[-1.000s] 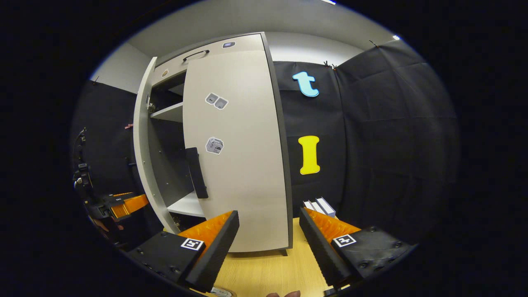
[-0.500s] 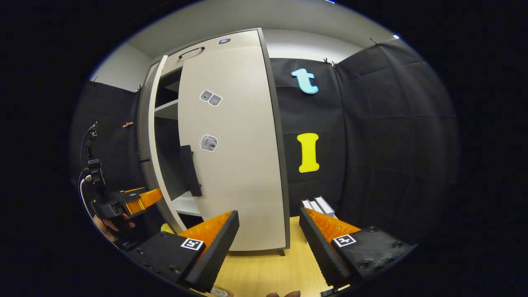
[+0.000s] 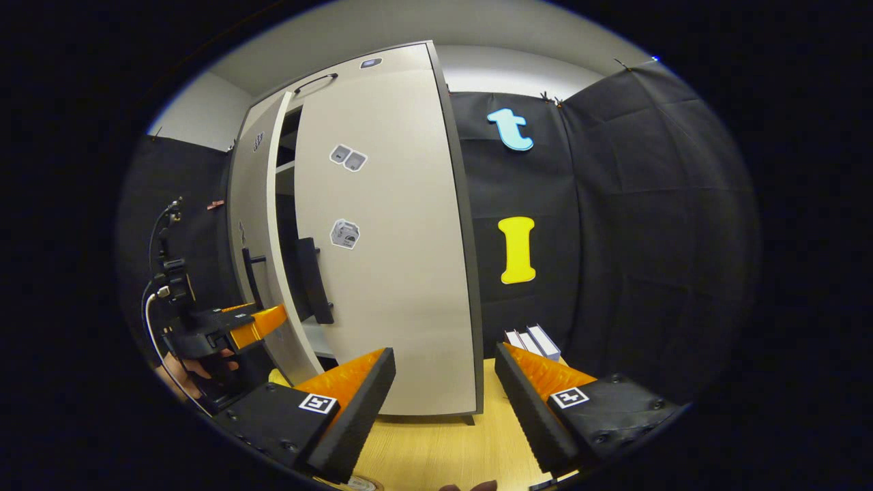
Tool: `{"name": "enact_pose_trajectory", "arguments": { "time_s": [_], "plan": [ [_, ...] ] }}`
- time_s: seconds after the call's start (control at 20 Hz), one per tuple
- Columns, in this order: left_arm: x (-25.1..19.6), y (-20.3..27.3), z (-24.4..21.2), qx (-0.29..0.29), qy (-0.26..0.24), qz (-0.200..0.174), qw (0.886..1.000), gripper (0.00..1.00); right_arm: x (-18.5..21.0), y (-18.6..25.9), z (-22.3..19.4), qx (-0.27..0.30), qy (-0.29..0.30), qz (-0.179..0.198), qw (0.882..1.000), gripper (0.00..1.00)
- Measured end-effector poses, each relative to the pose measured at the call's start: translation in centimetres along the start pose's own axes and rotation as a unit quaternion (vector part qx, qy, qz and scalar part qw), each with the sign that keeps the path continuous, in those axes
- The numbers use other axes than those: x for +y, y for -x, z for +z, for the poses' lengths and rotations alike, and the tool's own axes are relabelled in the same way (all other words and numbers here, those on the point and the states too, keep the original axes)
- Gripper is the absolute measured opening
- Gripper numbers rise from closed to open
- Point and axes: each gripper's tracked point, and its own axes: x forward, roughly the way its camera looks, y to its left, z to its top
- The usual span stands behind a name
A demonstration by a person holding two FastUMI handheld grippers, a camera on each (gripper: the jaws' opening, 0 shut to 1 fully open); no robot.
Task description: Grasp the bottle in the cabinet with the left hand and place it on the coaster, then close the right door with the right hand and the left door with the left hand.
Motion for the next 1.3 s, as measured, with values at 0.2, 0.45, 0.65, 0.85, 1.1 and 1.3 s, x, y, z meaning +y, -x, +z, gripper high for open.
{"name": "enact_pose_trajectory", "arguments": {
  "time_s": [0.2, 0.45, 0.65, 0.85, 1.1, 1.3],
  "plan": [
    [0.1, 0.3, 0.0, 0.0, -0.003, 0.007, 1.0, 0.94, 0.4, -0.1, 0.4, -0.005, 0.003, 0.001, 1.0, 0.98],
    [0.1, 2.7, 0.2, 0.002, 0.005, 0.0, 1.0, 0.93, 1.8, 0.5, 1.1, -0.017, 0.005, 0.015, 1.0, 0.97],
    [0.3, 5.4, 0.3, 0.007, 0.009, 0.002, 1.0, 0.94, 3.2, 1.5, 1.7, -0.025, 0.006, 0.023, 0.999, 0.97],
    [0.7, 8.2, 0.7, 0.008, 0.005, 0.01, 1.0, 0.94, 4.3, 2.6, 1.8, -0.029, 0.019, 0.015, 0.999, 0.97],
    [1.1, 11.9, 1.2, 0.011, 0.003, 0.023, 1.0, 0.94, 5.6, 3.7, 1.6, -0.031, 0.036, 0.002, 0.999, 0.98],
    [1.9, 14.9, 1.6, 0.02, -0.001, 0.039, 0.999, 0.94, 6.6, 4.7, 1.6, -0.038, 0.05, -0.008, 0.998, 0.98]
  ]
}}
